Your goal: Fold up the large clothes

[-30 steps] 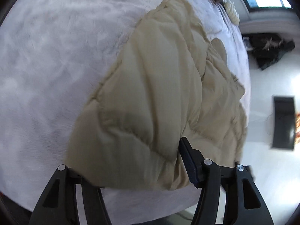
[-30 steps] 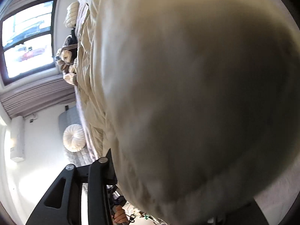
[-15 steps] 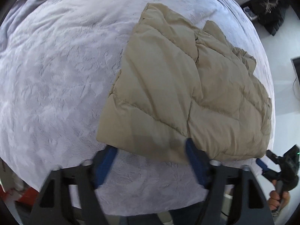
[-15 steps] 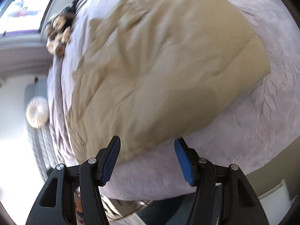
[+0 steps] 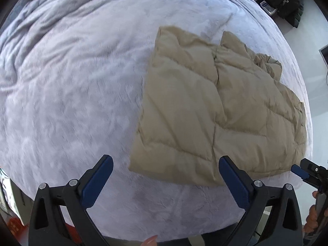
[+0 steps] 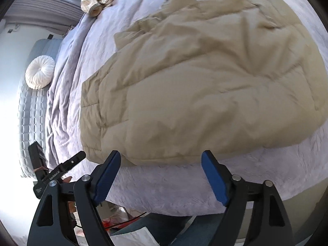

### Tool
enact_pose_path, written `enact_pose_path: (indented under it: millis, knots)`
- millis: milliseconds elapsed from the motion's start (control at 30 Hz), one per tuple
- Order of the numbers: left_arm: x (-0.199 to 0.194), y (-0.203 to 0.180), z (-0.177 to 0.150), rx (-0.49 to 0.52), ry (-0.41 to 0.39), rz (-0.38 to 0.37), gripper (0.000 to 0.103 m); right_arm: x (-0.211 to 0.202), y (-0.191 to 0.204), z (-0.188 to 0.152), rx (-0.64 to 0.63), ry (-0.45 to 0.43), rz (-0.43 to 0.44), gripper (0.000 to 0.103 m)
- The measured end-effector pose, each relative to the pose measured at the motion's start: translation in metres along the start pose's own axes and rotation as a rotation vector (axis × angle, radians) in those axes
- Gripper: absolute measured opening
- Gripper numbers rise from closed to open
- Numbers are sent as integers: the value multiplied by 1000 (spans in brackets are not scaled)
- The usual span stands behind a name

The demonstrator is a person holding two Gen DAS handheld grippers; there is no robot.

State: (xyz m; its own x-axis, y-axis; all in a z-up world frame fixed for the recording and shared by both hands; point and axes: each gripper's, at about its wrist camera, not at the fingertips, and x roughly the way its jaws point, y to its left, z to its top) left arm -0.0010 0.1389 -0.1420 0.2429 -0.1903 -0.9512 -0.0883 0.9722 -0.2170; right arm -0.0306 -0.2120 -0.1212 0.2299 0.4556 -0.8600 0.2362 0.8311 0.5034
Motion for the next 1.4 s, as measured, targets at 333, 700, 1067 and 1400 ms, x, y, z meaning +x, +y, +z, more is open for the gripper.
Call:
enact_pose_path:
  millis: [333, 700, 1067, 1400]
  knots:
    - [7, 7, 19, 51, -23, 14, 103, 8, 17, 8, -48, -32, -137, 87]
    - [49, 40, 82, -5, 43, -248, 103, 9, 25, 41, -102, -59, -188, 87]
    - [134, 30, 96, -18, 291, -505, 103, 16, 15, 89, -132, -122, -199, 27]
    - [150, 1, 94, 34, 410, -693, 45, 77, 17, 139, -187, -132, -208, 10]
